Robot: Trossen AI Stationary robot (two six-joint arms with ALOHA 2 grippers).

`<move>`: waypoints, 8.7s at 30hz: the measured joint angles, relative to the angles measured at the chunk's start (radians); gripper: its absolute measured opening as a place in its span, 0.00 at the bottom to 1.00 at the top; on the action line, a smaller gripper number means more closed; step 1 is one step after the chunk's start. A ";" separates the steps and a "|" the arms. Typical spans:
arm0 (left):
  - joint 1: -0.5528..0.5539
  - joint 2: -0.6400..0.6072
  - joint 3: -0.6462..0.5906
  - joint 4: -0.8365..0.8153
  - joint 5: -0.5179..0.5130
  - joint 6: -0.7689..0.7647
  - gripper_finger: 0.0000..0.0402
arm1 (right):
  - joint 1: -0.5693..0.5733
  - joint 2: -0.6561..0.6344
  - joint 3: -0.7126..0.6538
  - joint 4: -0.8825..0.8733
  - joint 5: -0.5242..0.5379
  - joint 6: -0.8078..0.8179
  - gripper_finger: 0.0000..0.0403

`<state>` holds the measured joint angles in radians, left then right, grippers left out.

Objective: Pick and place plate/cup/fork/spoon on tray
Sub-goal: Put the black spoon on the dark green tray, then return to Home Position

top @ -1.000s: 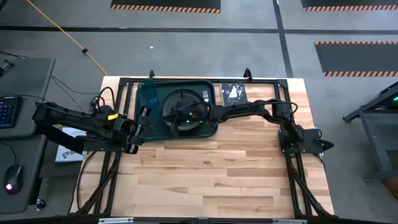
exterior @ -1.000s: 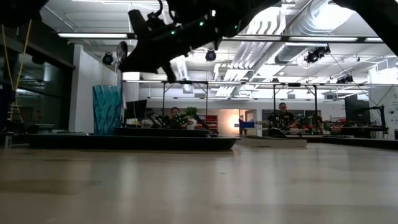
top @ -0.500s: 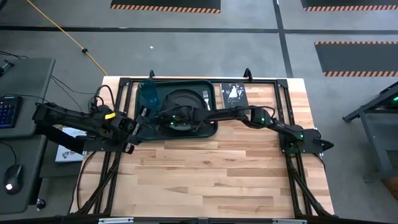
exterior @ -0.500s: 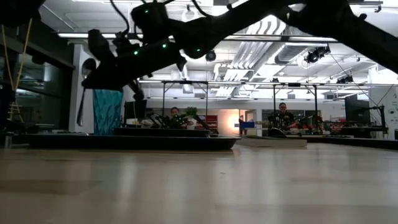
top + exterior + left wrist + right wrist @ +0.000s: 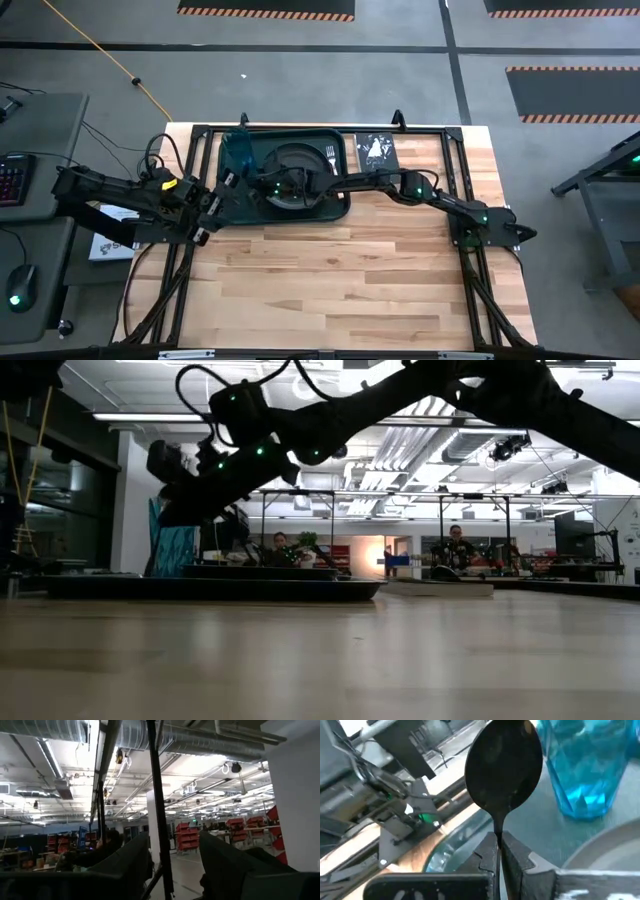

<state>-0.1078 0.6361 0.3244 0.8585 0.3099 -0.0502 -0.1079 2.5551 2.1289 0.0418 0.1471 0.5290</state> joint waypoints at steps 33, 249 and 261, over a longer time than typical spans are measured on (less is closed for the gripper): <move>0.000 0.000 0.000 0.000 -0.008 0.036 0.41 | -0.004 0.049 -0.001 -0.042 0.089 0.142 0.16; 0.206 -0.631 -0.312 -0.845 -0.348 0.018 0.41 | 0.142 -2.368 -2.008 0.282 -0.002 -0.411 0.24; 0.205 -0.630 -0.312 -0.845 -0.348 0.017 0.41 | 0.140 -2.549 -2.111 0.101 -0.007 -0.379 0.24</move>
<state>0.0975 0.0059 0.0120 0.0135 -0.0380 -0.0330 0.0319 0.0062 0.0177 0.1427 0.1406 0.1497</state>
